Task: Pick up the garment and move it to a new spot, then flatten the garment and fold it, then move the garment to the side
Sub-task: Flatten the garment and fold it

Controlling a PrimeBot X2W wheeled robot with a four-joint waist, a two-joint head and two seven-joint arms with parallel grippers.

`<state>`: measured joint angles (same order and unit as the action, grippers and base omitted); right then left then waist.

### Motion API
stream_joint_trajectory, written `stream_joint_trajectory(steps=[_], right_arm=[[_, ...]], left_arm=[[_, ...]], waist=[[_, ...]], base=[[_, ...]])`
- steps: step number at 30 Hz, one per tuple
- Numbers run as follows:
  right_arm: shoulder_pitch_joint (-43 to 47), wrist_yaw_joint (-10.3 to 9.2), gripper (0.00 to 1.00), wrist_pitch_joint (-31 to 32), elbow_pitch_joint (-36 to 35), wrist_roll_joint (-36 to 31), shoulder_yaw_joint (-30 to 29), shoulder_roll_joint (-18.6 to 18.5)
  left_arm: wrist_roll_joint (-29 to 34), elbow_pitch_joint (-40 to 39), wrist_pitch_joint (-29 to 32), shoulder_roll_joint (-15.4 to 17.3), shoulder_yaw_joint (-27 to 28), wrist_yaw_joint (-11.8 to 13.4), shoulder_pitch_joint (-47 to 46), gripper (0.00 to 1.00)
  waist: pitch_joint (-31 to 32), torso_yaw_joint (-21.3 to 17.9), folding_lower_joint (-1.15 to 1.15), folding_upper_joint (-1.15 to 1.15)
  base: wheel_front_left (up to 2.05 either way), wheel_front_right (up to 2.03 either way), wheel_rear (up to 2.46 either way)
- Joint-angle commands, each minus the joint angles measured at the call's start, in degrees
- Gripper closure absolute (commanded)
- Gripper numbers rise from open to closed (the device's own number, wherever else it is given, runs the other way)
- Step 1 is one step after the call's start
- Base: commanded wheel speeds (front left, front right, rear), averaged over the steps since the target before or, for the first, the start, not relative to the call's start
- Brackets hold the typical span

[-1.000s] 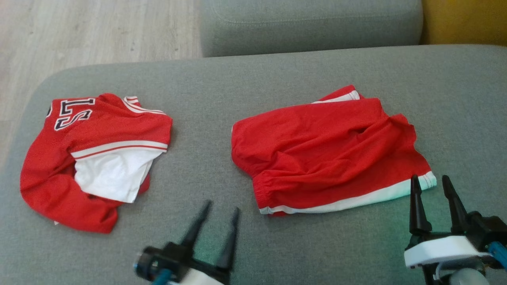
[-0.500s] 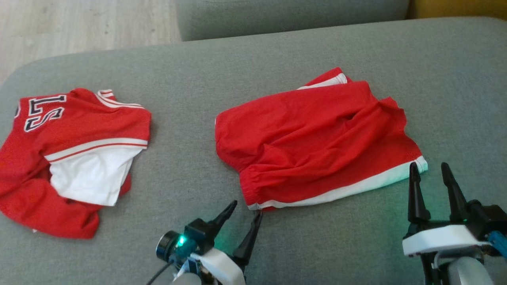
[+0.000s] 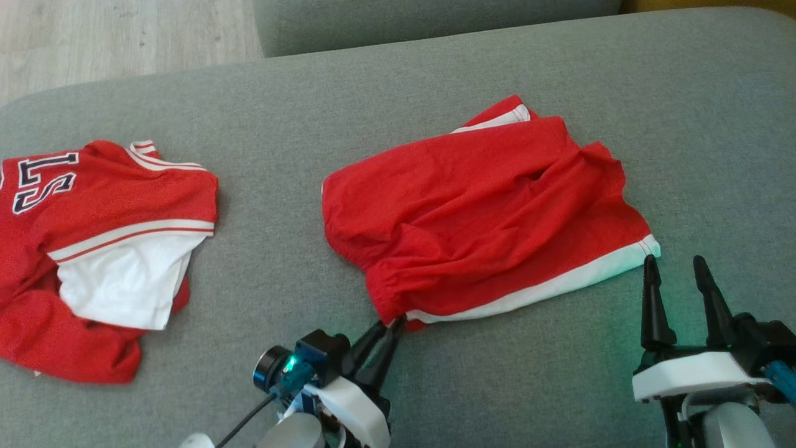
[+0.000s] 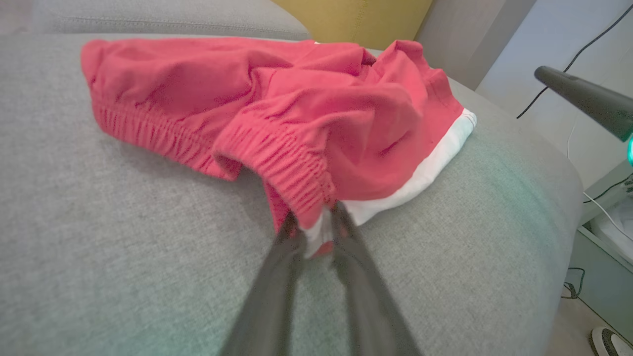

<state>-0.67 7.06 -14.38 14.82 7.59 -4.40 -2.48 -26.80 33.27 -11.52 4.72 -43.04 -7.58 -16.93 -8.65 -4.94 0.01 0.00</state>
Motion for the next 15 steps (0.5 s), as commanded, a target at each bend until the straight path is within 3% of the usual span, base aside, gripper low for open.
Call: stream_joint_trajectory(steps=[1, 6, 15], right_arm=[[-2.1, 0.43, 0.0, -0.6, -1.4, 0.1, 1.1, -0.4], [-1.9, 0.43, 0.0, -0.6, 1.8, -1.7, -0.5, -0.4], [-8.8, 0.43, 0.0, 1.6, 16.0, -5.3, -5.8, -0.4]], left_arm=[[0.0, -1.1, -0.8, 0.6, 0.8, 0.1, -2.4, 1.0], [0.1, -0.8, -1.7, 1.6, 0.2, 0.3, -2.5, 1.0], [1.7, -3.2, -2.7, 3.0, -0.4, 1.8, -0.8, 1.0]], waist=[[0.1, 0.0, -0.01, 0.0], [0.7, 0.5, -0.01, 0.0], [2.3, 1.8, -0.01, 0.0]], base=[[0.0, 0.0, 0.0], [0.0, 0.0, 0.0], [0.0, 0.0, 0.0]])
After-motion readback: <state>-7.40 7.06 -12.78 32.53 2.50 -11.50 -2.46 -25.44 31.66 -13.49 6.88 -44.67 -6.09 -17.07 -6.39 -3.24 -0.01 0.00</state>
